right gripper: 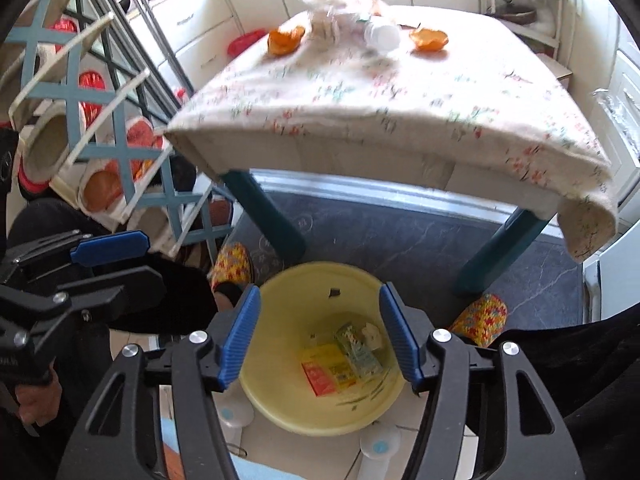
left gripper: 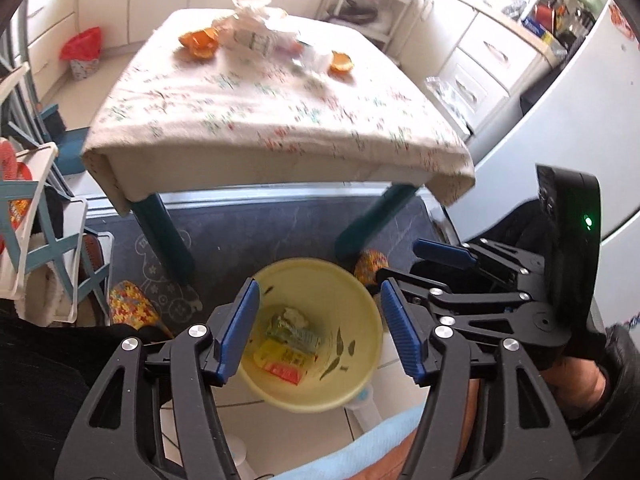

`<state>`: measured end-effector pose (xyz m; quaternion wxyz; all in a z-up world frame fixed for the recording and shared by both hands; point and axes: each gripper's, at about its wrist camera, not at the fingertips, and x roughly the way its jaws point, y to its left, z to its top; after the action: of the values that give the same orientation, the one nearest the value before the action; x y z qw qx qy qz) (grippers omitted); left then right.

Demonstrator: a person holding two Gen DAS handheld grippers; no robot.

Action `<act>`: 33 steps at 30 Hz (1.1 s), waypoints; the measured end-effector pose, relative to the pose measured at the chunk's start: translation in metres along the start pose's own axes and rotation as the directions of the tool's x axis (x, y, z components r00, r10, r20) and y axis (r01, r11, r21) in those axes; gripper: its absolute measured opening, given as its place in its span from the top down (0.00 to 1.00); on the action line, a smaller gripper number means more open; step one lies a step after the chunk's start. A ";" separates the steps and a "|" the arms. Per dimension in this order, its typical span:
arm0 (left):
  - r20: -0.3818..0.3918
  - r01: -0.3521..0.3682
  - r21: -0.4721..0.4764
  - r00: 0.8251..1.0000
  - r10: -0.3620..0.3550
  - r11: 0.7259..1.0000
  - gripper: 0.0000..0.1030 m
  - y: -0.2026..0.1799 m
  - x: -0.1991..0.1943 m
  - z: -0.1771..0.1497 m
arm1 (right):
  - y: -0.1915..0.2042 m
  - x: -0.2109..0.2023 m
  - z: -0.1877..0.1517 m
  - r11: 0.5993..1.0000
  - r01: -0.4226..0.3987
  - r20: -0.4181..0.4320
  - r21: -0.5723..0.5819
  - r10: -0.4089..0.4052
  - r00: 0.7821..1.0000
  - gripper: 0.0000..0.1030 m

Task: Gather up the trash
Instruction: 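Move the left tool back to the orange peels on the table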

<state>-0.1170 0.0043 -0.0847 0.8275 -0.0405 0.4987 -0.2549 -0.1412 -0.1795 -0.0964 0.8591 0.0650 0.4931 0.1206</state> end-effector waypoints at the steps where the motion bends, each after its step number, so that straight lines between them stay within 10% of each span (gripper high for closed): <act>1: 0.018 -0.004 -0.011 1.000 0.004 1.000 0.40 0.002 -0.003 0.002 | 0.000 -0.003 0.001 1.000 0.001 0.019 0.002 -0.001 1.000 0.39; 16: 0.146 -0.105 -0.062 0.983 0.113 0.992 0.18 0.029 -0.011 0.076 | -0.005 -0.022 0.014 0.999 0.021 0.157 0.040 -0.027 0.987 0.33; 33: 0.034 -0.217 0.010 0.976 0.217 0.976 0.11 0.121 0.153 0.268 | -0.035 0.020 0.038 0.978 -0.050 0.061 0.203 0.039 0.997 0.32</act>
<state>0.2129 -0.0113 -0.1129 0.8586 0.0157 0.4848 -0.1659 -0.0939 -0.2071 -0.1021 0.8587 0.1674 0.4765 0.0866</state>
